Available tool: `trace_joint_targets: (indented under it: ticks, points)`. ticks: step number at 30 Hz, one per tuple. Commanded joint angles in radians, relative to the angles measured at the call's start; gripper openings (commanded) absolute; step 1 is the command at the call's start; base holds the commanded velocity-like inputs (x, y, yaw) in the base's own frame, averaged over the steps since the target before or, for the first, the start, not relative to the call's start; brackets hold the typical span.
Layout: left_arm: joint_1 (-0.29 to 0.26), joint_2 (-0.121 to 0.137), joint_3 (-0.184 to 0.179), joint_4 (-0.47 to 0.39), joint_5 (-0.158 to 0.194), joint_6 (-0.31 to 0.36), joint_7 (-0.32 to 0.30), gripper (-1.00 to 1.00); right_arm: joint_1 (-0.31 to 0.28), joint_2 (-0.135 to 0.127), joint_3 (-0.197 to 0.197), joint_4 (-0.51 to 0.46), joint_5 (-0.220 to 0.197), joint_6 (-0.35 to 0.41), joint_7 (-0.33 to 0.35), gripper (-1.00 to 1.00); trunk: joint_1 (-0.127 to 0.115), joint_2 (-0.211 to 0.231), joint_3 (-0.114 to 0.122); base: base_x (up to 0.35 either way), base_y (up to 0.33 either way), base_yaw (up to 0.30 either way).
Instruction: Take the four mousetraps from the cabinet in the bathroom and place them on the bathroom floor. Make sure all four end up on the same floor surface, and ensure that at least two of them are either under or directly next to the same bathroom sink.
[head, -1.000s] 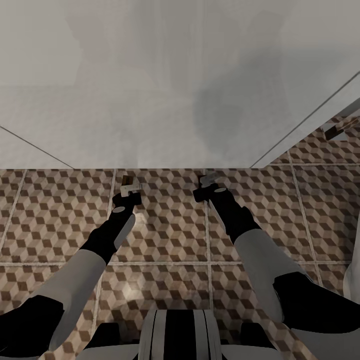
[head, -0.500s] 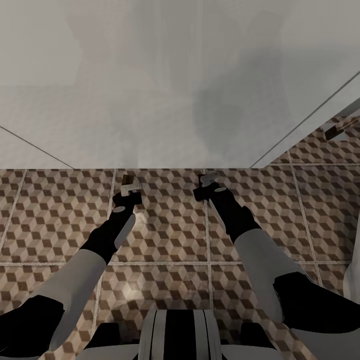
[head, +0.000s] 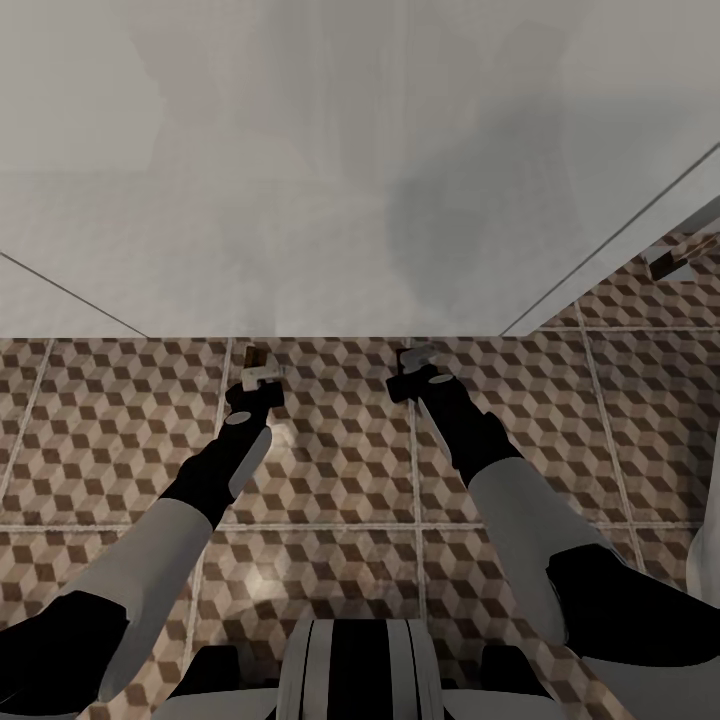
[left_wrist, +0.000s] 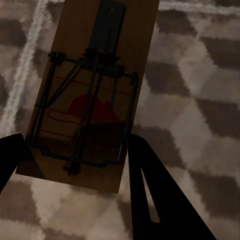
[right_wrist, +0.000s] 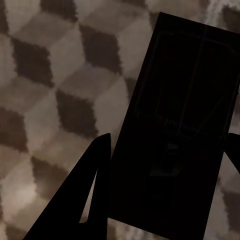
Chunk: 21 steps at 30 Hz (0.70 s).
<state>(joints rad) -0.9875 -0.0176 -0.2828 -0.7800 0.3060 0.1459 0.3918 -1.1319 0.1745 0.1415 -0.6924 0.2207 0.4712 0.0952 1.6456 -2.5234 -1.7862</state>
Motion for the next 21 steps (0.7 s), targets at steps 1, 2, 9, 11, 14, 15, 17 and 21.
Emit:
trace_joint_targets:
  ticks: [1, 2, 9, 11, 14, 15, 17, 21]
  points:
    - [0.0, 0.001, -0.004, -0.002, 0.005, 0.004, 0.006, -1.0, 0.0, 0.0, 0.0, -0.002, 0.009, 0.006, 0.008, -1.0, 0.0, 0.0, -0.001, 0.0, 0.0, 0.0]
    - [0.0, 0.001, -0.004, -0.002, 0.005, 0.004, 0.006, -1.0, 0.0, 0.0, 0.0, -0.002, 0.01, 0.005, 0.008, -1.0, 0.0, 0.0, -0.001, 0.006, 0.0, 0.0]
    - [0.0, -0.003, -0.005, -0.001, 0.005, 0.004, 0.006, -1.0, 0.0, 0.0, 0.0, -0.002, 0.009, 0.004, 0.009, -1.0, 0.0, 0.0, -0.001, 0.123, 0.0, 0.0]
    - [0.0, -0.003, -0.005, -0.002, 0.005, 0.004, 0.005, -1.0, 0.0, 0.0, 0.0, -0.002, 0.009, 0.004, 0.009, -1.0, 0.0, 0.0, -0.001, 0.216, 0.0, 0.0]
    - [0.0, -0.004, -0.005, -0.002, 0.005, 0.002, 0.005, -1.0, 0.0, 0.0, 0.0, -0.002, 0.009, 0.004, 0.009, -1.0, 0.0, 0.0, -0.001, 0.106, 0.0, 0.0]
    - [0.0, -0.004, -0.006, -0.002, 0.005, -0.002, 0.005, -1.0, 0.0, 0.0, 0.0, -0.002, 0.009, 0.004, 0.009, -1.0, 0.0, 0.0, -0.001, 0.045, 0.0, 0.0]
    - [0.0, -0.004, -0.006, -0.001, 0.005, -0.016, 0.005, -1.0, 0.0, 0.0, 0.0, -0.002, 0.009, 0.004, 0.009, -1.0, 0.0, 0.0, -0.001, 0.024, 0.0, 0.0]
    - [0.0, -0.004, -0.019, -0.001, 0.005, -0.029, 0.005, -1.0, 0.0, 0.0, 0.0, -0.002, 0.009, 0.004, 0.009, -1.0, 0.0, 0.0, -0.001, 0.007, 0.0, 0.0]
